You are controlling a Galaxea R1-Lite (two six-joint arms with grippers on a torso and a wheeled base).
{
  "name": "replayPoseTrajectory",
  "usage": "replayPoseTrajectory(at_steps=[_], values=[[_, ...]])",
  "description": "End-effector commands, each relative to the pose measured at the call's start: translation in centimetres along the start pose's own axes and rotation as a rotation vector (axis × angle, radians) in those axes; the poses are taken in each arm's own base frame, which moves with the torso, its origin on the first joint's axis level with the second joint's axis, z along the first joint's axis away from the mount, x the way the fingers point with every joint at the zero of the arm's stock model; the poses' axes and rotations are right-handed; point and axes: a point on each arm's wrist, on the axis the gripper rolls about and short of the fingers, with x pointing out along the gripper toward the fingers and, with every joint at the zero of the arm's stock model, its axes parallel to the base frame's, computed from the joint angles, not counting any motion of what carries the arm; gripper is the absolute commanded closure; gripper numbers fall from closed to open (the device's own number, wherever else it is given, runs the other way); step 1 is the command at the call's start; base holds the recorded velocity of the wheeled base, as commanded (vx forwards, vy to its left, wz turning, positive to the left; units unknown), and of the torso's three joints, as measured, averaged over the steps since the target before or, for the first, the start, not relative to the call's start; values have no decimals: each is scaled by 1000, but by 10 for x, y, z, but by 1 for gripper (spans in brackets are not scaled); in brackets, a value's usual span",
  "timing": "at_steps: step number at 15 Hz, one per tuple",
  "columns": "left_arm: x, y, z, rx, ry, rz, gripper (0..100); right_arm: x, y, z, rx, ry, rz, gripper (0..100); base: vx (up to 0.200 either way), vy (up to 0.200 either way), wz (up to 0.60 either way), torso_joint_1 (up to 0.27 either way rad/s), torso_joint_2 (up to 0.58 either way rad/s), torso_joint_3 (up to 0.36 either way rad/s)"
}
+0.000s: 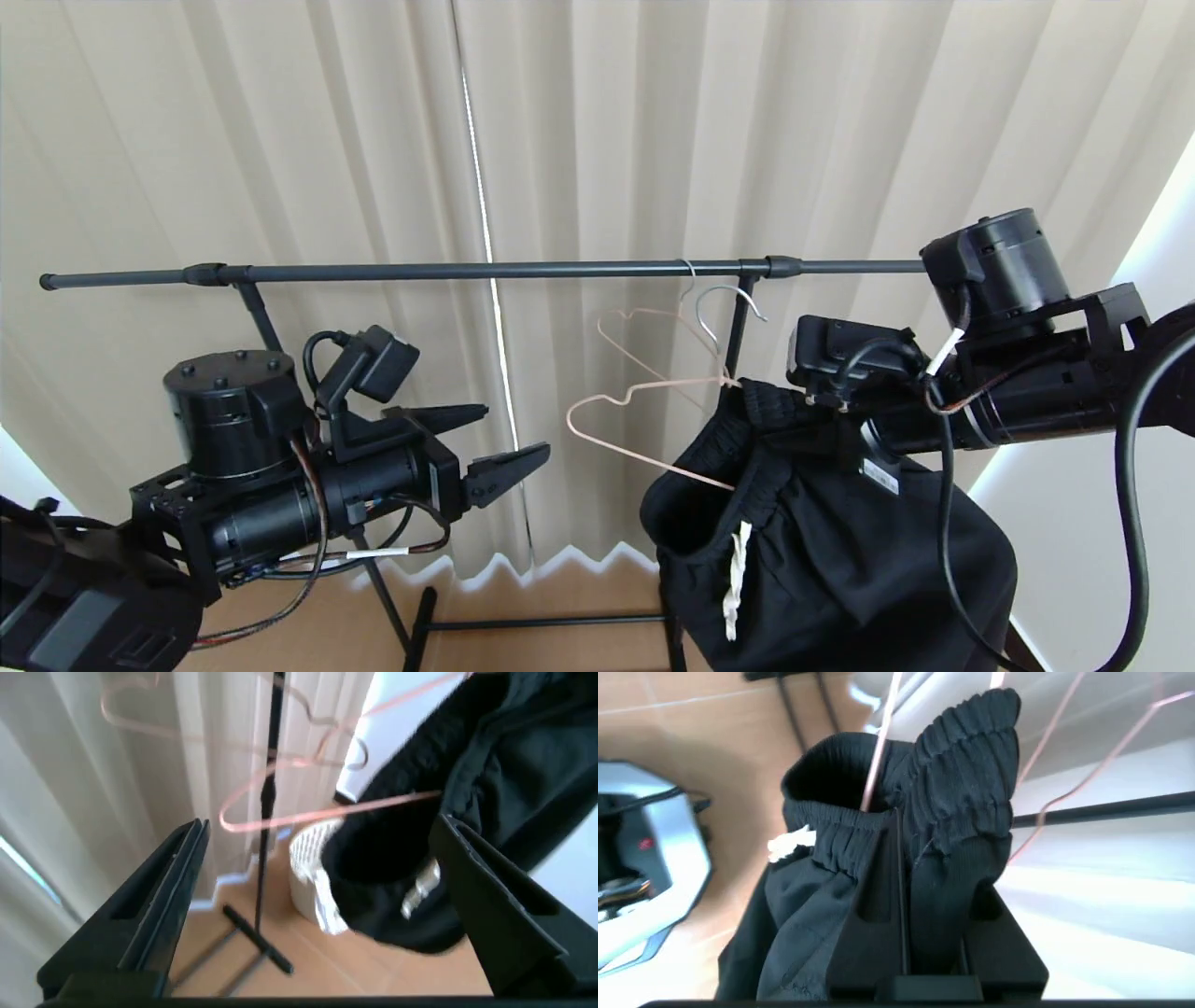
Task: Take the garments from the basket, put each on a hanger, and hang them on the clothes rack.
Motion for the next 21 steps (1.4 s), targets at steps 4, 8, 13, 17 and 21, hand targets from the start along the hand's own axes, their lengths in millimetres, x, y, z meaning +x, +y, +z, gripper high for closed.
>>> replayPoseTrajectory(at_steps=[4, 8, 13, 17, 21], values=[[26, -17, 8, -4, 130, 101, 0, 3, 18, -19, -2, -81, -87, 100, 0, 0, 0, 0, 0, 0], [54, -23, -18, 3, 223, 161, 0, 22, 41, -48, -25, -162, -162, 100, 0, 0, 0, 0, 0, 0], [75, -26, -36, 16, 278, 225, 0, 18, 49, -54, -32, -220, -213, 100, 0, 0, 0, 0, 0, 0], [78, -27, -41, 14, 293, 221, 0, 6, 56, -48, -54, -258, -221, 100, 0, 0, 0, 0, 0, 0], [79, -33, -44, 21, 304, 205, 0, -5, 60, -43, -63, -288, -234, 100, 0, 0, 0, 0, 0, 0]])
